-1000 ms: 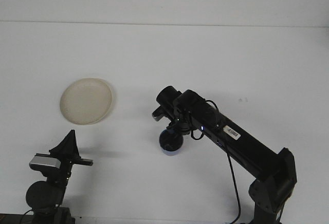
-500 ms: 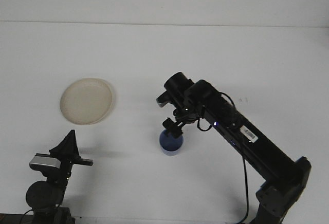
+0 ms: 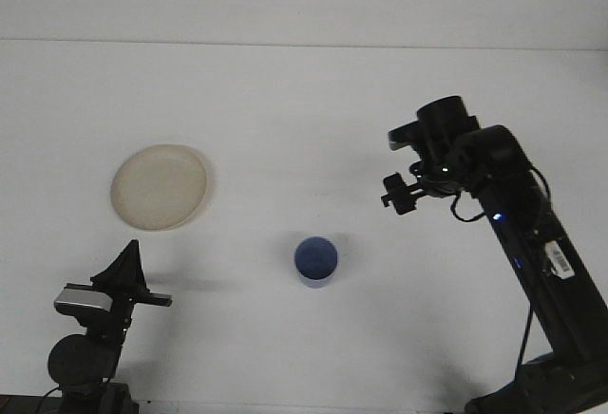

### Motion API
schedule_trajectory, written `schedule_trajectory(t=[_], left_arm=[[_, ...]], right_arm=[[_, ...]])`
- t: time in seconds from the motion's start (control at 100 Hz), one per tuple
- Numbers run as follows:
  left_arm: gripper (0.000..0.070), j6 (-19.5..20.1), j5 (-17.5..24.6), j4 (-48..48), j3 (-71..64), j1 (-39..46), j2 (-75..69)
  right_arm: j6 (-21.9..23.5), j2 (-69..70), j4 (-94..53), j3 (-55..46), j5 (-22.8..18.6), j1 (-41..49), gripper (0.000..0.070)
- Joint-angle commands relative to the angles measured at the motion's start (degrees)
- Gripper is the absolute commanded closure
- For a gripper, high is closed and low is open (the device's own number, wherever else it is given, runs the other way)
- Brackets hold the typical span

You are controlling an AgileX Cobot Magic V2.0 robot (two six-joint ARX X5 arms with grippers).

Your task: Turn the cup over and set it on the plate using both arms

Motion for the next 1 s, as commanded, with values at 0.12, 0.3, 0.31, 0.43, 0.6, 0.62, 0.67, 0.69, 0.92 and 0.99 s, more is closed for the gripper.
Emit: schedule_trajectory(t=[0.12, 0.3, 0.31, 0.43, 0.6, 0.62, 0.67, 0.69, 0.92, 0.99], left_arm=[[0.0688, -0.3, 0.1, 0.5, -1.1, -0.1, -0.1], [0.0688, -0.3, 0.1, 0.5, -1.1, -0.1, -0.1], [0.0688, -0.3, 0.1, 0.5, -1.1, -0.1, -0.1], [0.0688, -0.3, 0.1, 0.5, -1.1, -0.1, -0.1], [0.0688, -0.3, 0.1, 0.5, -1.1, -0.1, -0.1], [0.0688, -0.3, 0.1, 0.5, -1.1, -0.1, -0.1], [0.0688, -0.3, 0.1, 0.5, -1.1, -0.1, -0.1], [0.0688, -0.3, 0.1, 0.5, -1.1, -0.1, -0.1], [0.0688, -0.3, 0.1, 0.5, -1.1, -0.1, -0.1], [0.0688, -0.3, 0.1, 0.5, -1.1, -0.1, -0.1]], right_arm=[[-0.9, -5.9, 1.7, -4.0, -0.5, -8.0, 0.0220], [0.6, -15.1, 8.4, -12.0, -1.7, -13.9, 0.0219], [0.7, -15.7, 8.9, -12.5, -1.7, -14.1, 0.0219], [1.7, -23.0, 14.6, -18.9, -1.7, -16.1, 0.0220], [1.9, -33.2, 22.4, -27.9, -1.0, -16.4, 0.0220], [1.9, -34.3, 23.5, -29.0, -1.0, -16.4, 0.0220], [1.9, -37.2, 26.2, -32.0, -1.0, -16.4, 0.0220], [1.9, -38.1, 27.0, -32.9, -1.0, -16.4, 0.0220], [1.4, -50.2, 38.4, -47.1, -1.0, -16.4, 0.0220], [1.3, -53.1, 42.9, -51.2, -1.1, -16.4, 0.0220]])
